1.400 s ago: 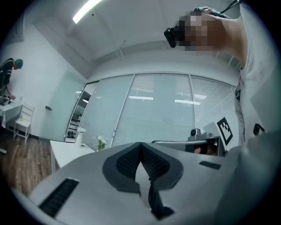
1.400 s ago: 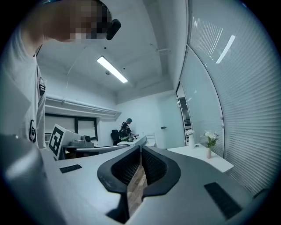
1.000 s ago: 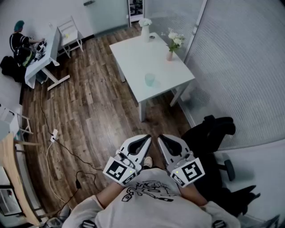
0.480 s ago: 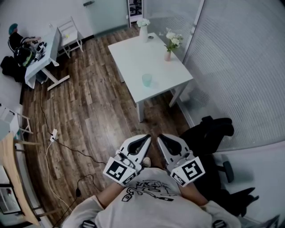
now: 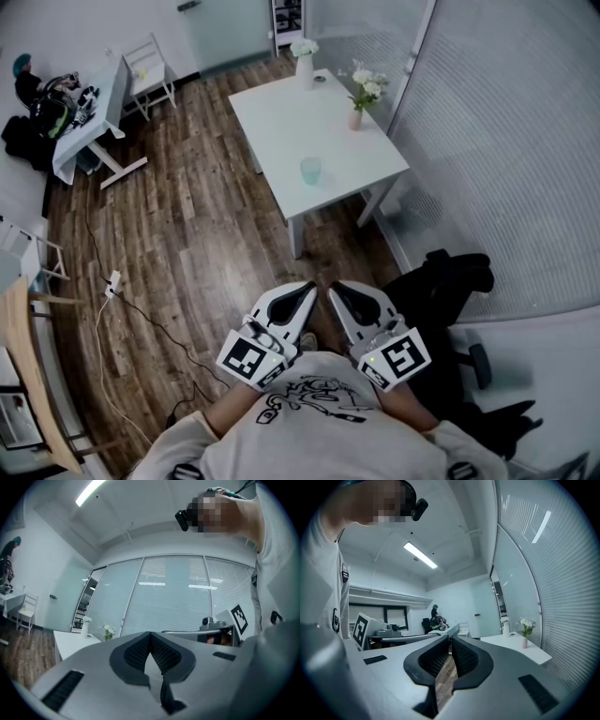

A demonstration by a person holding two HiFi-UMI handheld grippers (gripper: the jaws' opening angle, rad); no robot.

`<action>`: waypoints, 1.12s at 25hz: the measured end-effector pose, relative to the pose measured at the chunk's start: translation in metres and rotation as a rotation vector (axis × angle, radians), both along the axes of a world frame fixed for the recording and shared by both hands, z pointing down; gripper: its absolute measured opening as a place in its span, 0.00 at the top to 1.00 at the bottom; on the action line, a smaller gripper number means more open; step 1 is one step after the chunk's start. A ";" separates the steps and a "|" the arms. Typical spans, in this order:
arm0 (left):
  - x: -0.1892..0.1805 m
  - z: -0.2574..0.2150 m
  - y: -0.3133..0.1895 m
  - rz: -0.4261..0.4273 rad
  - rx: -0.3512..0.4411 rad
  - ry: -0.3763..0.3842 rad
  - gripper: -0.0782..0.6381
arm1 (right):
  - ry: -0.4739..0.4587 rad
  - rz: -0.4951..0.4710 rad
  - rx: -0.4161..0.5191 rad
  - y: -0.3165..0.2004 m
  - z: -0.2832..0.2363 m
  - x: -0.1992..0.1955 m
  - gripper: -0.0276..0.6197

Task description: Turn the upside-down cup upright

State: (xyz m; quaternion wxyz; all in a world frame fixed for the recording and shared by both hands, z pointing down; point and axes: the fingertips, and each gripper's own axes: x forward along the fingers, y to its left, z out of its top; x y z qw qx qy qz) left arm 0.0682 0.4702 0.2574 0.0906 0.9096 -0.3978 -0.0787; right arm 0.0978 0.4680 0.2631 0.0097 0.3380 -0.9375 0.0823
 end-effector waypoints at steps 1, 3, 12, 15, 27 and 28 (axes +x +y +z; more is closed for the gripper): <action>-0.001 0.001 -0.003 0.000 -0.002 -0.001 0.89 | 0.002 -0.001 0.000 -0.002 0.000 -0.001 0.89; -0.004 0.002 -0.009 -0.002 -0.003 -0.002 0.89 | 0.004 0.000 -0.001 -0.008 0.001 -0.003 0.89; -0.020 0.003 -0.043 -0.004 -0.006 0.001 0.89 | 0.008 -0.001 -0.002 -0.041 0.003 -0.018 0.89; -0.026 0.005 -0.056 -0.001 -0.007 0.003 0.89 | 0.010 0.001 0.000 -0.054 0.003 -0.025 0.89; -0.050 0.004 -0.117 0.038 -0.015 0.019 0.89 | 0.020 0.038 -0.011 -0.113 0.003 -0.049 0.89; -0.053 0.005 -0.122 0.040 -0.017 0.019 0.89 | 0.020 0.042 -0.011 -0.118 0.003 -0.053 0.89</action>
